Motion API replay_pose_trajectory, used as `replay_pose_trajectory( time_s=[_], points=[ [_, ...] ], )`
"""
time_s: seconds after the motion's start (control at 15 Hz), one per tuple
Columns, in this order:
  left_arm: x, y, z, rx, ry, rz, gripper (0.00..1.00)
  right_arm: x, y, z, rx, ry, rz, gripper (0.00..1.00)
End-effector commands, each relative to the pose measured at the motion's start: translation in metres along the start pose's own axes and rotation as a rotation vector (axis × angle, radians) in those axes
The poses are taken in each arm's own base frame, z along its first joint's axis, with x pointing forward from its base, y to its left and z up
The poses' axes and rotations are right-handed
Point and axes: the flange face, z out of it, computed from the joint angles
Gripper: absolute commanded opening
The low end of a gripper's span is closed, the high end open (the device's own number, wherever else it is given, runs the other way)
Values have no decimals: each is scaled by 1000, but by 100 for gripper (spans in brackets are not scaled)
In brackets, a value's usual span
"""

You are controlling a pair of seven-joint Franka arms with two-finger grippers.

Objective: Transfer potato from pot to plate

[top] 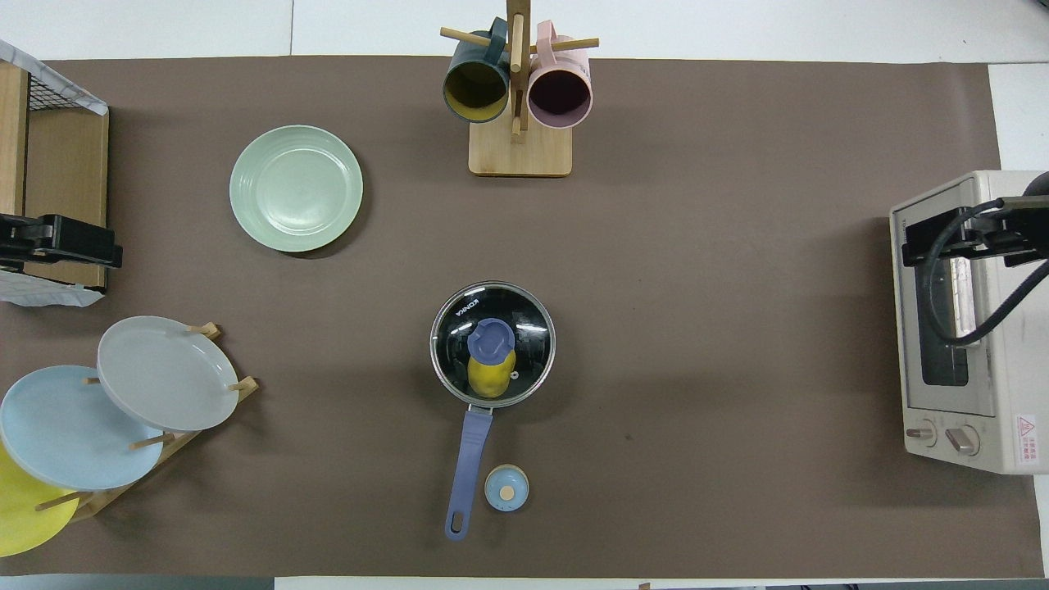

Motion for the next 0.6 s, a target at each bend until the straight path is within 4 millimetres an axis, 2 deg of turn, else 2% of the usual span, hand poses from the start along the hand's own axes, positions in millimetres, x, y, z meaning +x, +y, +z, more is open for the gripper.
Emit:
replay_pose_trajectory(
  time_s=[0.0, 0.33, 0.53],
  points=[
    [-6, -4, 0, 22, 2, -3, 100, -1, 3, 1, 20, -1, -21, 100],
    [-6, -4, -1, 22, 3, -3, 100, -1, -5, 0, 21, 1, -30, 100],
    [-6, -4, 0, 22, 2, -3, 100, -10, -14, 9, 18, -28, -59, 100]
  ],
)
